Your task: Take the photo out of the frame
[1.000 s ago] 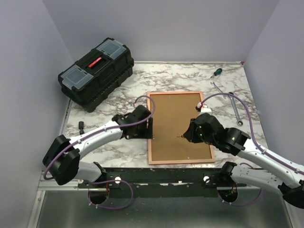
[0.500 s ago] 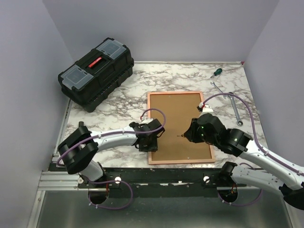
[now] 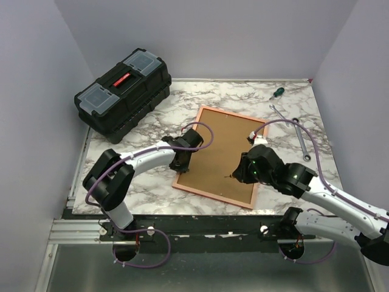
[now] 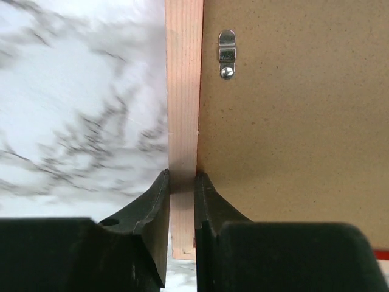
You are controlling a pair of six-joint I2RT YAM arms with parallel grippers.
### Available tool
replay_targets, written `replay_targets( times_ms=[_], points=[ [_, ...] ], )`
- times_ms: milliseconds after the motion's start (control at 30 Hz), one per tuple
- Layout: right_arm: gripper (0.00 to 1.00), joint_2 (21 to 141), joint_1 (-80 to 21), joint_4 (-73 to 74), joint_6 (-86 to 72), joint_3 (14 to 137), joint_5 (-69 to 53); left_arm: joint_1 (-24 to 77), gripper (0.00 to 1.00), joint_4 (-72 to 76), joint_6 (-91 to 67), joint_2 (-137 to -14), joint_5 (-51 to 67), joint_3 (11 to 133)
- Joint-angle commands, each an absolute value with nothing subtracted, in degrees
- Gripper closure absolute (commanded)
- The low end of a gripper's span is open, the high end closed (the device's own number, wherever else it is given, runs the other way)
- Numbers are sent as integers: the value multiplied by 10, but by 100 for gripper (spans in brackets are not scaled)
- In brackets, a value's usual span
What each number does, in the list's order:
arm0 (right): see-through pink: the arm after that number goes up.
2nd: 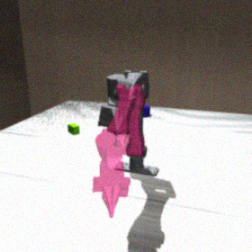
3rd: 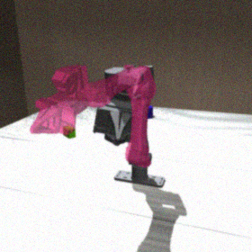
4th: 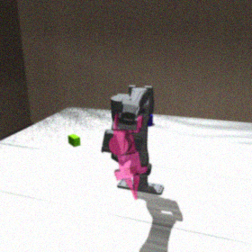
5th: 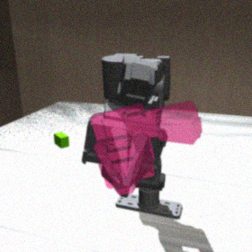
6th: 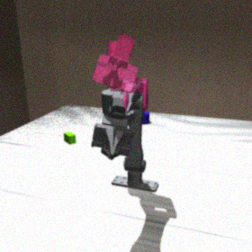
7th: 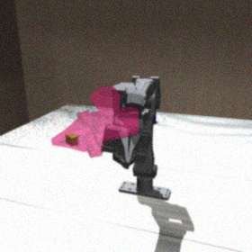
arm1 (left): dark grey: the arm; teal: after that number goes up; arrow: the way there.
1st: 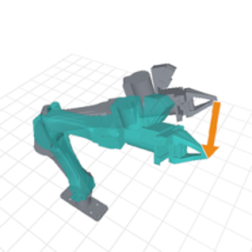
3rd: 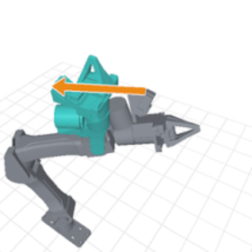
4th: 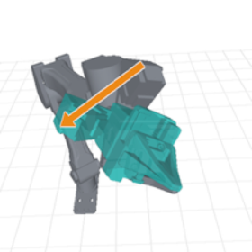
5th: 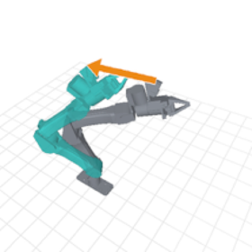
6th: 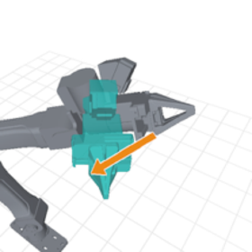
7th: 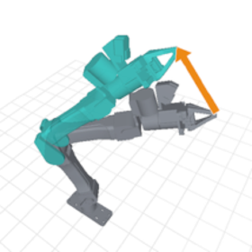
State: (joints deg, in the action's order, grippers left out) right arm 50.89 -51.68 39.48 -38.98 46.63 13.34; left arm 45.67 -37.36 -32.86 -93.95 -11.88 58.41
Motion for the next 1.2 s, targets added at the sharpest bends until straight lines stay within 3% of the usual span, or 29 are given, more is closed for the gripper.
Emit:
replay_targets(
  times_ms=[0, 133, 200, 267, 333, 400, 467, 533, 733, 800, 1000, 1167],
  points=[
    [99, 541, -519, 365, -396, 443, 89, 406, 100, -390, -145, -958, -150, 623],
    [99, 552, -520, 336, -400, 426, 76, 378, 100, -388, -87, -1013, -176, 682],
    [99, 562, -520, 331, -397, 428, 71, 351, 99, -419, -134, -1031, -176, 722],
    [99, 570, -520, 333, -393, 432, 73, 326, 85, -419, -184, -1012, -167, 718],
    [100, 570, -521, 336, -391, 435, 75, 317, 62, -406, -224, -963, -175, 686],
    [99, 564, -521, 338, -388, 434, 81, 314, 49, -398, -274, -897, -176, 646],
    [100, 556, -521, 339, -386, 432, 92, 313, 44, -389, -317, -825, -155, 602],
    [100, 552, -521, 340, -384, 432, 97, 312, 32, -393, -392, -757, -144, 564],
    [99, 557, -521, 337, -378, 439, 98, 310, 20, -382, -647, -602, -38, 447],
    [99, 554, -522, 338, -377, 440, 100, 310, 10, -328, -743, -565, 7, 396],
    [99, 535, -521, 350, -381, 442, 109, 315, 9, -344, -898, -566, 26, 369],
    [99, 525, -521, 352, -388, 443, 110, 323, 17, -290, -953, -604, 46, 344]
  ],
)
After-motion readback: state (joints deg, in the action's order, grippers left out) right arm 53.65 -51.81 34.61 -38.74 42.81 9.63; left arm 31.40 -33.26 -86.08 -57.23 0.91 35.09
